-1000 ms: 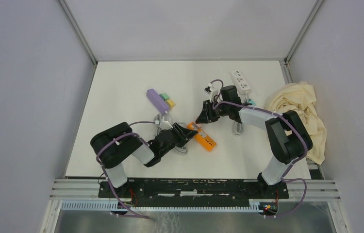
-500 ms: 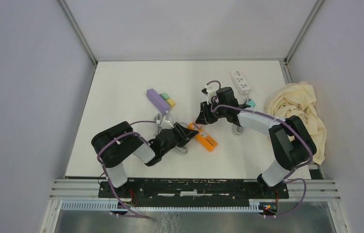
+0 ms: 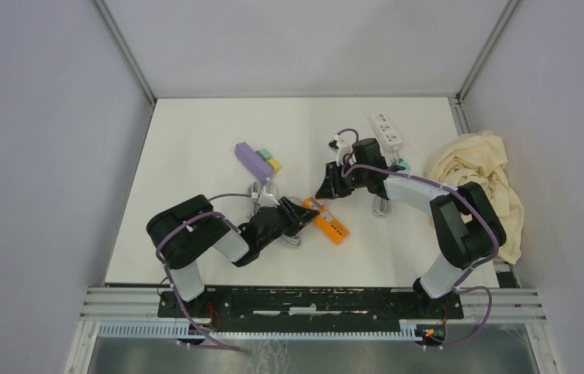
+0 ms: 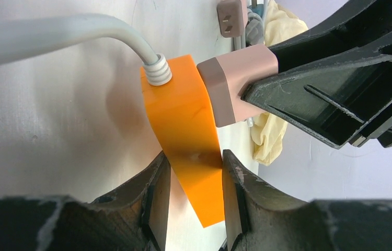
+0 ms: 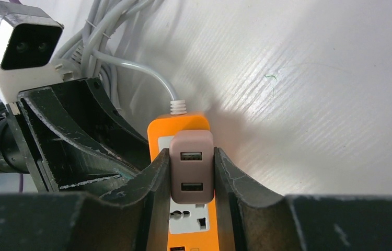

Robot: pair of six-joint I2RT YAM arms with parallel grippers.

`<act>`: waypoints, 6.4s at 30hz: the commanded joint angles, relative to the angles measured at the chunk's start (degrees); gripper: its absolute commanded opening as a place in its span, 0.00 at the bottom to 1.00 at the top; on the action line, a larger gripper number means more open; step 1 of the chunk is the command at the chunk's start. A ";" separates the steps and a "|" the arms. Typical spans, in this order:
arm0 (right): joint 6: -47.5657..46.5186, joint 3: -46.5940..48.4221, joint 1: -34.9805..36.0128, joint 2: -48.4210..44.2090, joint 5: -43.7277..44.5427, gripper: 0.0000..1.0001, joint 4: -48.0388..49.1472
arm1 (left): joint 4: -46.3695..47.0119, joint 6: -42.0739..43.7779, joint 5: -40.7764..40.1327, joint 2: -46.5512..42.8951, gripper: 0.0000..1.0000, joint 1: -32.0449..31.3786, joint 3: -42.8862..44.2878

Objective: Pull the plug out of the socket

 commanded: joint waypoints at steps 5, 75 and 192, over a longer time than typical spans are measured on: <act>1.30 2.69 1.69 -6.82 1.63 0.00 0.01 | -15.26 4.84 -3.56 -1.55 0.03 -0.14 2.04; -4.73 4.17 -10.56 -11.63 12.70 0.00 -5.59 | -27.87 10.23 -3.55 -5.21 0.03 1.60 5.39; -21.91 8.70 -23.47 -19.18 -8.59 0.70 -15.88 | -74.12 18.16 -11.09 13.76 0.74 20.68 68.02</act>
